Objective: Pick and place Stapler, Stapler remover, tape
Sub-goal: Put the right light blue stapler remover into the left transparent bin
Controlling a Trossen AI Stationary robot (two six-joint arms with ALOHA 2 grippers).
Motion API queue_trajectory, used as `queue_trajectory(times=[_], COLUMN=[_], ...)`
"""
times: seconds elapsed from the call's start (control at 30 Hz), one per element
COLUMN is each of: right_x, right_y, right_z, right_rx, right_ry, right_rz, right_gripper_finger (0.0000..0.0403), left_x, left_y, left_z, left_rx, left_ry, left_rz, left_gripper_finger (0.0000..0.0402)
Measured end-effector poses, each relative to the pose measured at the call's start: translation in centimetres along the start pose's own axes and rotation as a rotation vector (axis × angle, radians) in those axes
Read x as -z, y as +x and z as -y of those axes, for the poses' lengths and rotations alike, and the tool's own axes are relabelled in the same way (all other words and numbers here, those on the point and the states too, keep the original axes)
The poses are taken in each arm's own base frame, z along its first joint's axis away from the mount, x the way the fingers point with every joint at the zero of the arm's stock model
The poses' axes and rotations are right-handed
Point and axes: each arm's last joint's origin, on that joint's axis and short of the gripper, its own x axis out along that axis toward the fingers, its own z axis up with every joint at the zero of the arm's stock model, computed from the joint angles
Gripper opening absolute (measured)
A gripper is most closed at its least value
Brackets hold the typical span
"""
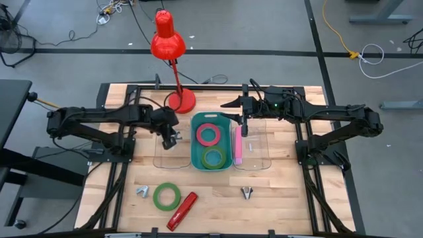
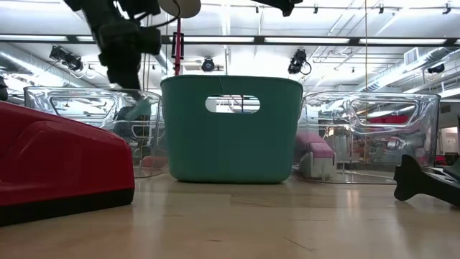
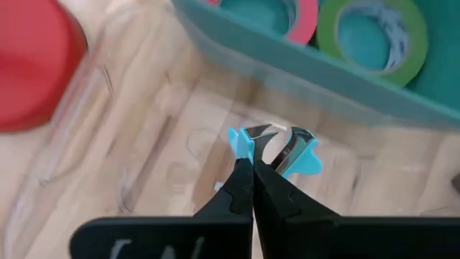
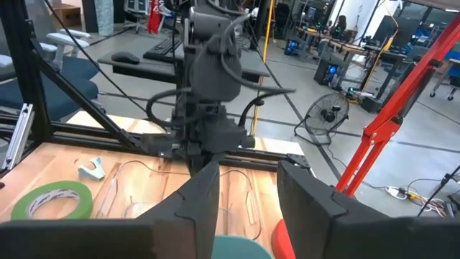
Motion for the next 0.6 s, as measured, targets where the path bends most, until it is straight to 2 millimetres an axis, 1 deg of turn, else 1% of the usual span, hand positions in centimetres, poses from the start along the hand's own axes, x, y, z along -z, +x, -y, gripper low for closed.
queue_trajectory(times=[0.23, 0.4, 0.5, 0.6], right_x=[0.0, 0.0, 0.0, 0.0], right_y=[0.0, 0.0, 0.0, 0.0], right_z=[0.0, 0.0, 0.0, 0.0], right_rx=[0.0, 0.0, 0.0, 0.0], right_ry=[0.0, 0.001, 0.001, 0.001], right_rz=[-0.001, -0.002, -0.002, -0.002], right_gripper_finger=[0.0142, 0.0142, 0.0142, 0.0142], left_x=[1.1, 1.3, 1.2, 1.2], left_y=[1.1, 1.4, 1.4, 1.4], left_z=[-0.2, -0.3, -0.3, -0.3], left_rx=[0.0, -0.002, -0.009, -0.012], left_ry=[-0.005, -0.005, -0.013, -0.025], left_rz=[-0.046, -0.049, -0.041, -0.039], left_gripper_finger=[0.0, 0.0004, 0.0012, 0.0028])
